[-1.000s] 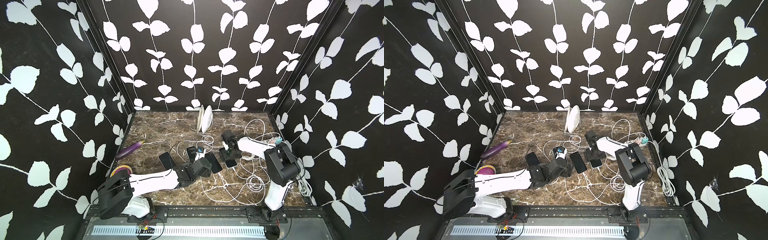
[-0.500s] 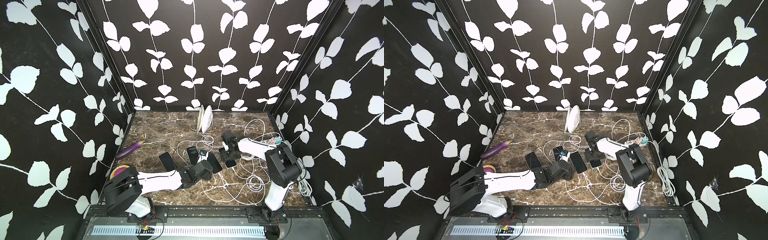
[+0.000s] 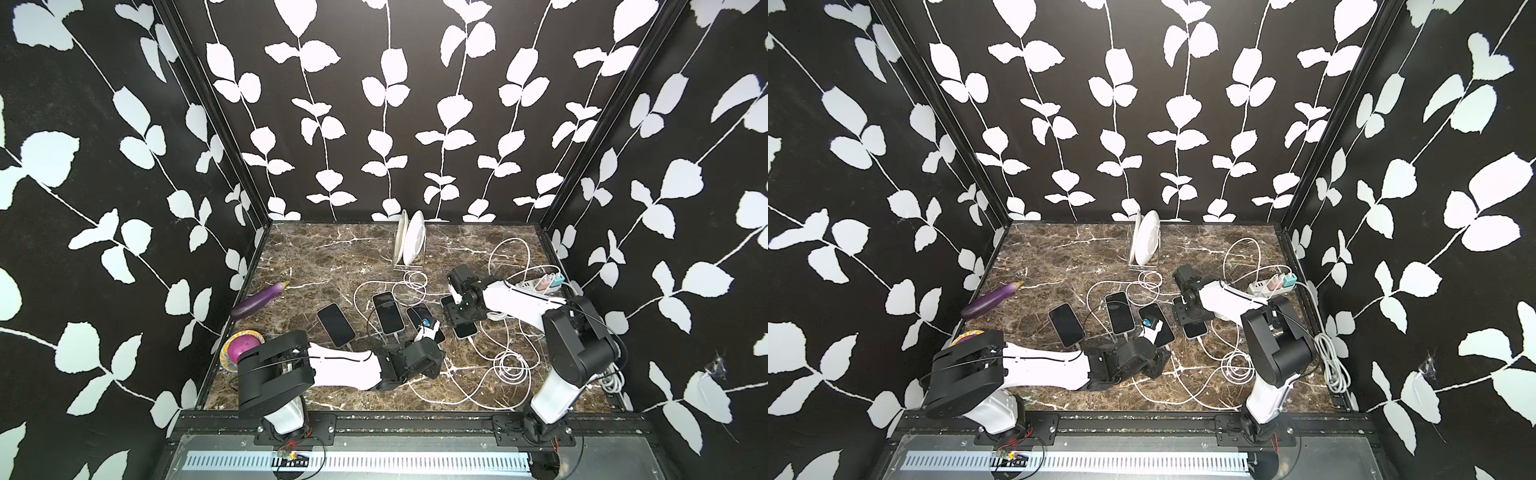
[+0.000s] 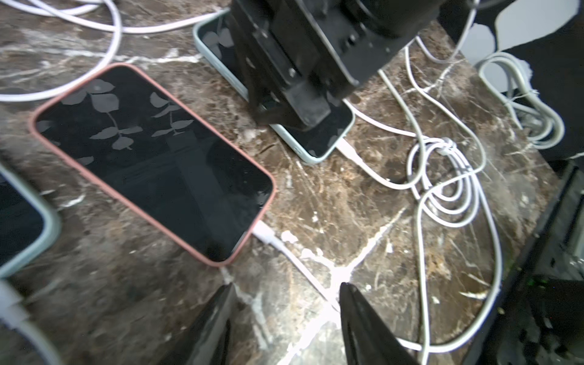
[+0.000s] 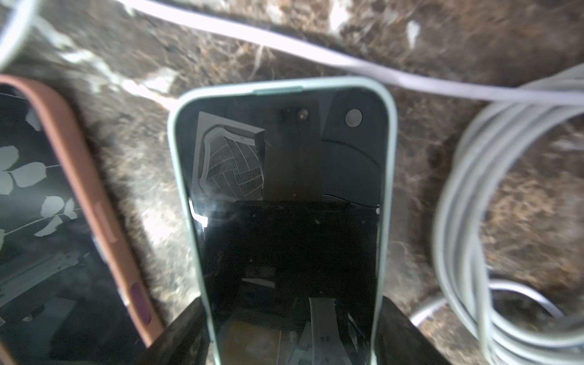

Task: Unplug the charging cable from the phone
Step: Pick up the phone at the center of the board, then remove the charging cable from the phone.

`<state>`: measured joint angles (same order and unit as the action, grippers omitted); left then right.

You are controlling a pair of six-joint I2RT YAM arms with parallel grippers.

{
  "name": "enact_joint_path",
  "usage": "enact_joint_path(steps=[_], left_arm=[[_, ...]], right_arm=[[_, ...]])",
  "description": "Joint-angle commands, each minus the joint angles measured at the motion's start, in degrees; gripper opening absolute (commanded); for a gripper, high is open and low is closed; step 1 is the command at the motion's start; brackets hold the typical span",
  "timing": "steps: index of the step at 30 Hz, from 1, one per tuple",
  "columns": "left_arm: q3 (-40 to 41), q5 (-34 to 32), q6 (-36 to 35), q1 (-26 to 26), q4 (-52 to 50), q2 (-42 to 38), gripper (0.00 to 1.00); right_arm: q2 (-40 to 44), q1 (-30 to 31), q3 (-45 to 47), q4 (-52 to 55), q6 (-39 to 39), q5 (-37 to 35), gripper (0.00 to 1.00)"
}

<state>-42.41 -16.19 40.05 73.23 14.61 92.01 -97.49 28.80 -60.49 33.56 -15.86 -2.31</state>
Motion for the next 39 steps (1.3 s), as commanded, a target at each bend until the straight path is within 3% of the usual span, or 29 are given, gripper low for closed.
enact_joint_path(steps=[1, 9, 15, 21, 28, 39], left_arm=[[0.3, 0.5, -0.7, 0.1, 7.5, 0.6, 0.54], [4.9, 3.4, 3.2, 1.3, 32.7, 8.2, 0.57], [6.0, 3.2, 2.1, 3.4, 47.5, 14.9, 0.59], [2.6, 1.5, 0.4, 5.3, 53.1, 19.8, 0.63], [-3.0, 4.3, 0.0, 4.9, 53.7, 24.8, 0.64], [-6.4, 4.1, 3.4, 2.1, 57.7, 31.0, 0.54]], right_arm=[[4.9, 0.3, 0.1, 0.0, -0.3, 0.0, 0.00], [12.7, 0.3, 1.3, 0.0, -1.6, -0.8, 0.00], [18.5, 0.3, 5.1, -4.0, -5.4, -1.2, 0.00], [22.6, 0.3, 7.3, -5.2, -7.6, -0.7, 0.00], [22.1, 0.4, 5.9, -4.0, -6.8, -0.2, 0.00], [22.2, 0.3, 5.5, -4.7, -8.2, 1.3, 0.00]])
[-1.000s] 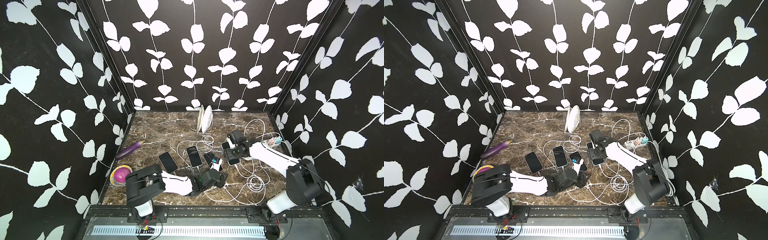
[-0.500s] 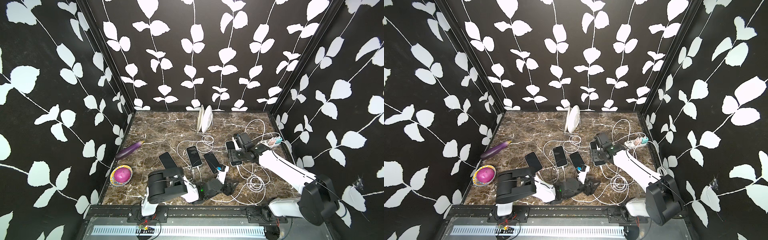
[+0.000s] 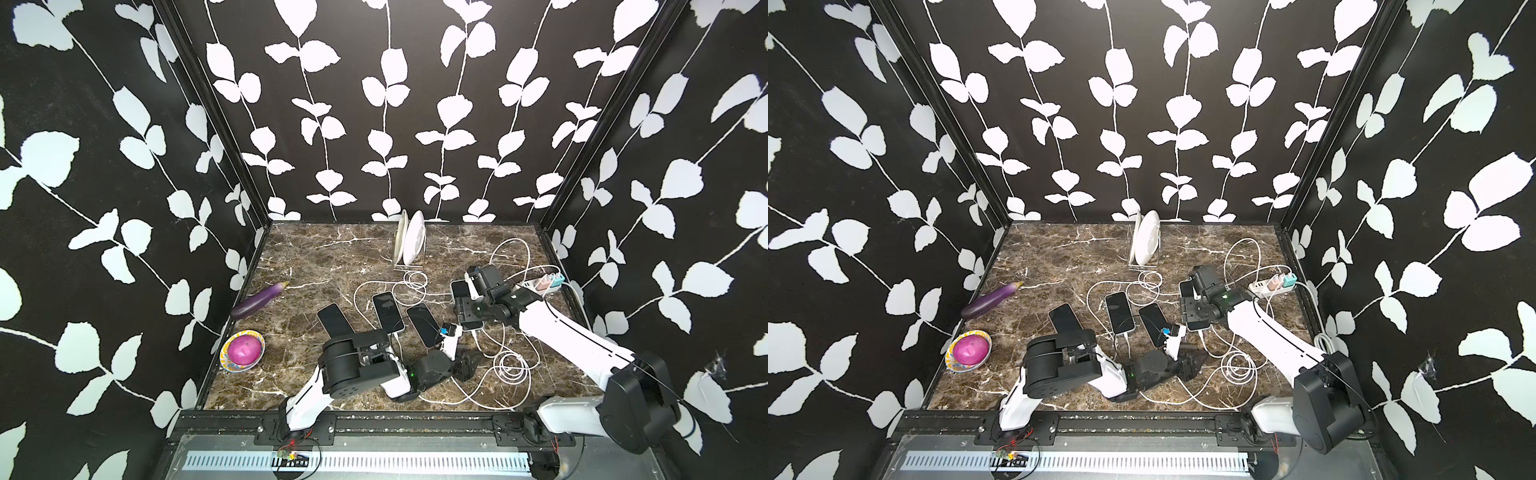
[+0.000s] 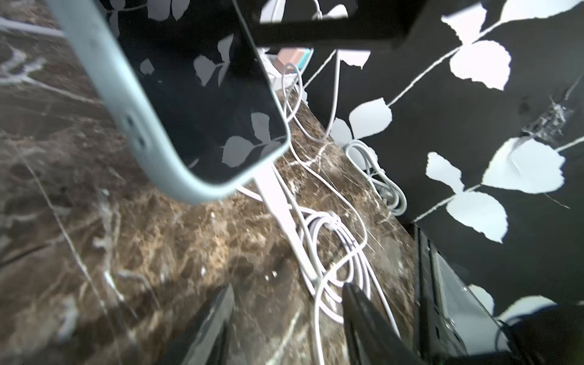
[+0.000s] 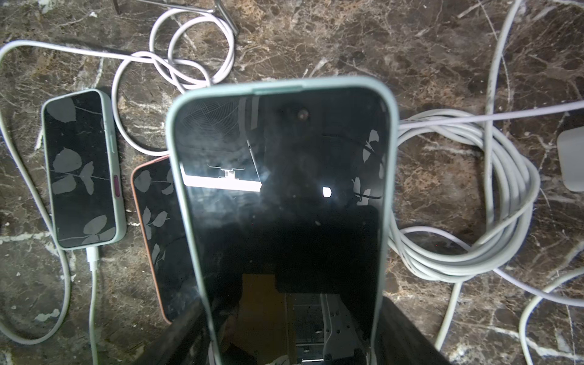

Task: Unplug the charging cable from the phone
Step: Remove the charging cable from the phone.

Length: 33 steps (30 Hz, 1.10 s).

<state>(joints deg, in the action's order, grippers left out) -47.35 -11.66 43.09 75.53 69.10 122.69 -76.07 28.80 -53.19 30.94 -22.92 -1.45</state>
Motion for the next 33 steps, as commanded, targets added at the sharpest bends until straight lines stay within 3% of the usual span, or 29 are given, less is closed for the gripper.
enact_joint_path(steps=[1, 8, 16, 22, 33], left_arm=[[-1.4, -0.5, 0.8, -0.5, 4.3, 0.8, 0.53], [-4.0, 1.6, 1.6, -0.9, 4.5, 1.9, 0.44], [-5.0, 0.3, 2.5, -0.8, 2.4, 2.3, 0.00], [-4.6, 0.1, 3.8, -0.3, 1.9, 2.5, 0.00], [-4.8, 1.7, 3.3, 1.3, 0.0, 2.5, 0.00]], right_arm=[[1.0, 0.3, -1.8, -2.0, -1.3, 0.6, 0.00], [3.1, 0.2, -1.2, -2.2, -2.5, 1.8, 0.00], [4.0, 0.0, -0.7, -1.8, -2.7, 1.3, 0.00], [1.8, -2.0, -3.1, -1.7, -3.5, -1.3, 0.00], [-3.7, -5.1, -11.2, -3.7, -3.1, 1.2, 0.00]])
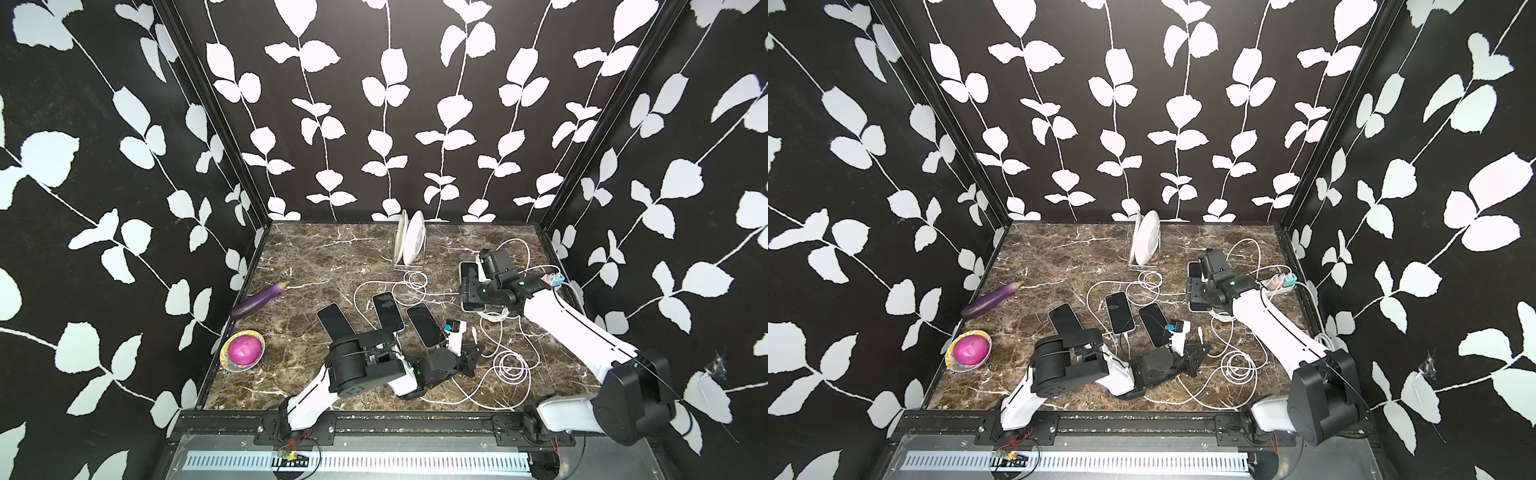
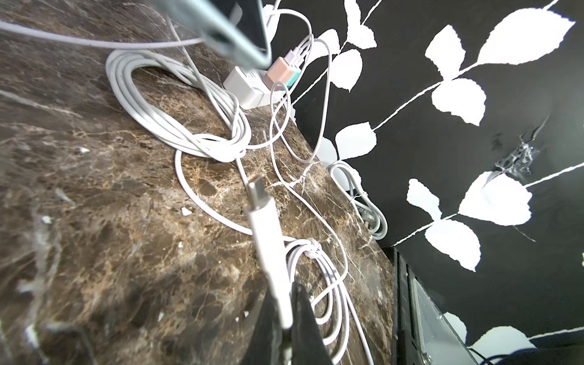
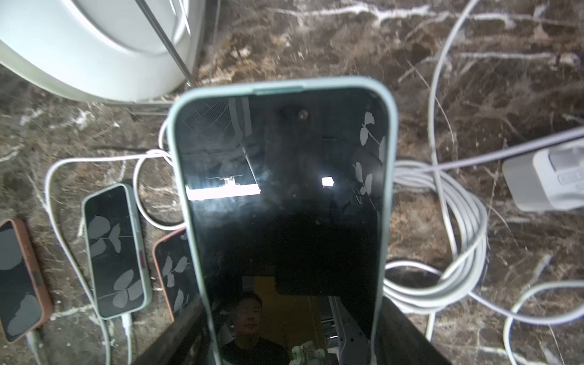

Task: Unplug the charging cable from the phone
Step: Remove the charging cable from the phone.

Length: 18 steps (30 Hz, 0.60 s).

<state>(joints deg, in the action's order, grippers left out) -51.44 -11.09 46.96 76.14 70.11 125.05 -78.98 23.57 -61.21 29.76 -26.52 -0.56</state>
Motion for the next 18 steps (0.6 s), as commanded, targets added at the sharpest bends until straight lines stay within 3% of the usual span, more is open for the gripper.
enact_joint_path(steps=[1, 3, 6, 8, 12, 14, 17, 18], left_arm=[[-0.4, 1.2, -0.7, 0.7, -1.1, -0.2, 0.00], [0.8, 1.7, -1.1, 0.7, -1.1, -1.2, 0.02], [4.3, 2.0, -1.6, 0.8, -0.3, -4.4, 0.55], [10.9, 0.1, -3.7, 0.8, 0.9, -10.0, 0.77], [23.0, -4.8, -6.7, 0.8, -4.4, -25.0, 0.80], [24.7, -7.8, -7.8, 0.8, -20.1, -36.0, 0.80], [18.4, -15.7, -7.8, 0.8, -52.2, -50.1, 0.80], [16.6, -18.1, -8.3, 0.7, -58.7, -52.6, 0.82]], right_arm=[[-1.3, 0.1, -3.7, -1.8, 0.7, 0.2, 0.00], [-1.3, 0.1, -3.7, -0.1, 1.1, 0.0, 0.00], [-1.4, 0.1, -3.3, 3.3, 1.7, -0.2, 0.00], [-1.9, 0.1, -3.1, 6.0, 2.5, 0.6, 0.00], [-3.6, 0.1, -2.7, 8.6, 4.0, 2.8, 0.00], [-5.4, 0.3, -3.2, 9.8, 4.7, 3.5, 0.00], [-7.6, 1.4, -3.5, 10.9, 5.1, 3.6, 0.00], [-8.2, 1.9, -3.6, 11.5, 5.0, 3.4, 0.00]])
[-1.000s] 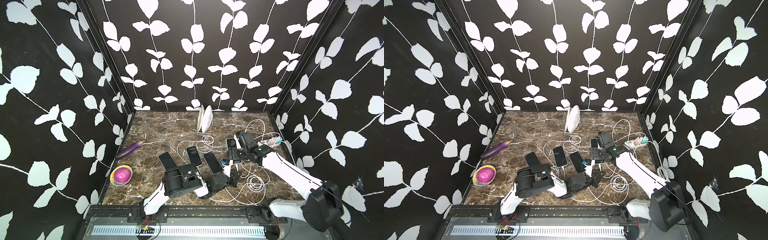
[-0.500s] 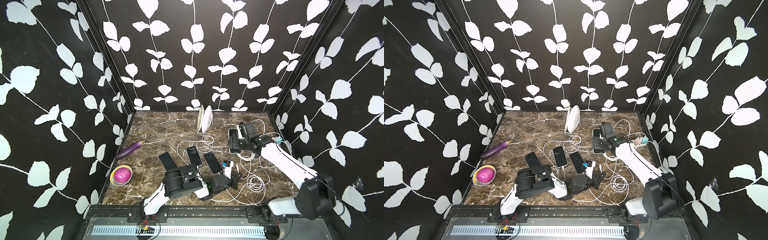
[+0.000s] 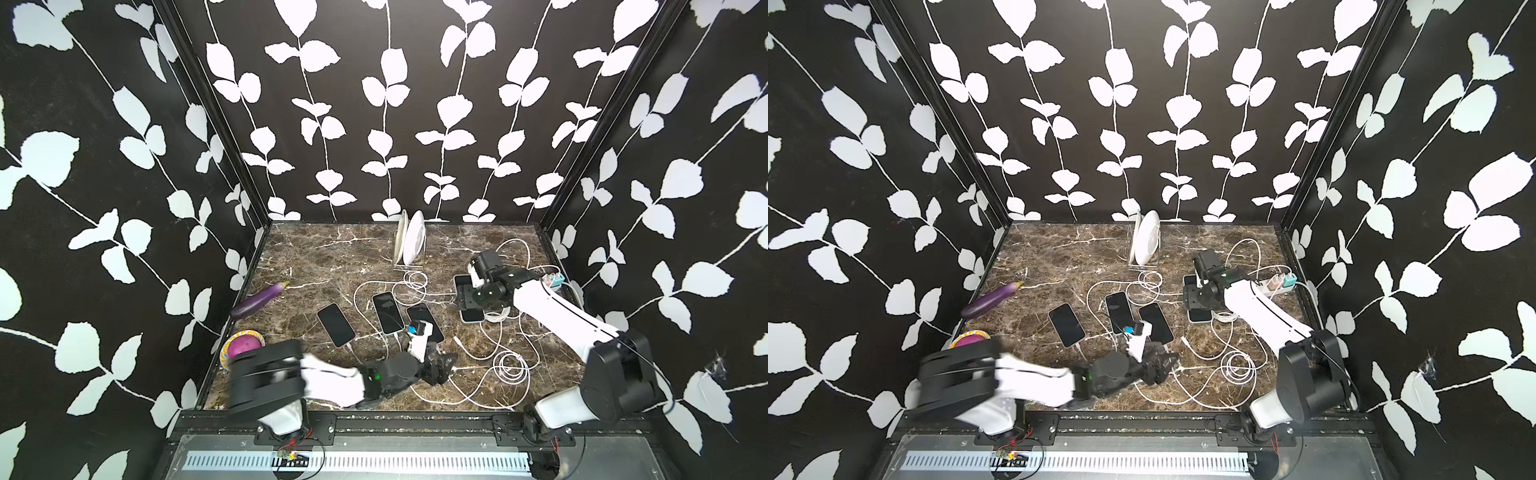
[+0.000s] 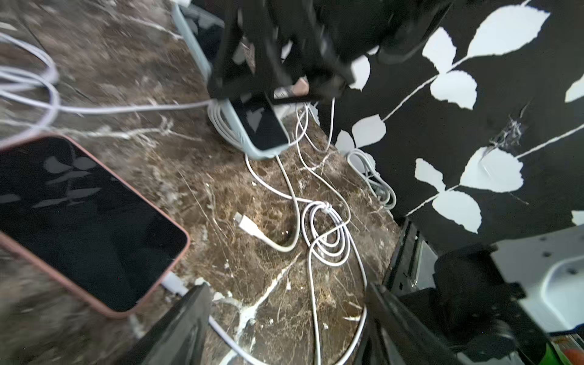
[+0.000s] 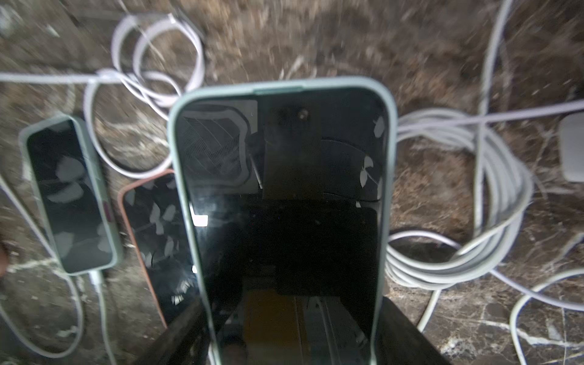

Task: Unplug the charging cable from the phone
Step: Remove the charging cable from the phone, then place the phone at the center of the board.

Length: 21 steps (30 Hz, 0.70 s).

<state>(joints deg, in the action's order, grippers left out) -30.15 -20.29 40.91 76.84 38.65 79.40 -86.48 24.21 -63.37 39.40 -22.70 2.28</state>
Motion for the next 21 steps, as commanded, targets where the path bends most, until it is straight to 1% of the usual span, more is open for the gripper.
enact_joint_path(steps=[1, 2, 4, 5, 7, 9, 13, 16, 21], left_arm=[[-7.0, -10.4, -2.3, -0.8, -34.0, -8.8, 0.83], [-8.6, -11.1, -1.5, -2.0, -39.3, -10.1, 0.81], [-11.3, -10.3, 1.6, -5.4, -47.9, -11.6, 0.78], [-11.3, -8.9, 2.7, -7.0, -48.9, -12.4, 0.78], [-10.4, -7.2, 2.0, -8.3, -46.8, -14.1, 0.77], [-10.8, -7.4, 0.7, -8.6, -46.4, -14.9, 0.78], [-13.3, -8.9, 0.0, -8.9, -50.3, -14.2, 0.75], [-13.9, -10.2, 1.8, -9.2, -53.7, -13.6, 0.74], [-13.2, -8.1, 4.4, -11.0, -55.3, -12.8, 0.73]], right_arm=[[-1.2, 1.8, -1.5, 2.5, 1.2, 0.5, 0.00], [-1.8, 2.1, -1.5, 3.3, 1.1, 0.0, 0.00], [-3.1, 2.5, -1.6, 4.6, 1.1, -2.3, 0.00], [-3.6, 2.5, -1.4, 4.7, 1.3, -3.7, 0.00], [-4.7, 2.5, -1.2, 3.6, 1.8, -4.3, 0.00], [-7.1, 2.5, -1.5, 2.9, 1.7, -2.9, 0.00], [-9.8, 3.9, -1.4, 2.7, 1.3, -1.6, 0.00], [-10.4, 5.5, -0.2, 2.8, 0.9, -1.8, 0.00], [-12.5, 5.6, 0.0, 3.1, 1.1, -3.0, 0.00]])
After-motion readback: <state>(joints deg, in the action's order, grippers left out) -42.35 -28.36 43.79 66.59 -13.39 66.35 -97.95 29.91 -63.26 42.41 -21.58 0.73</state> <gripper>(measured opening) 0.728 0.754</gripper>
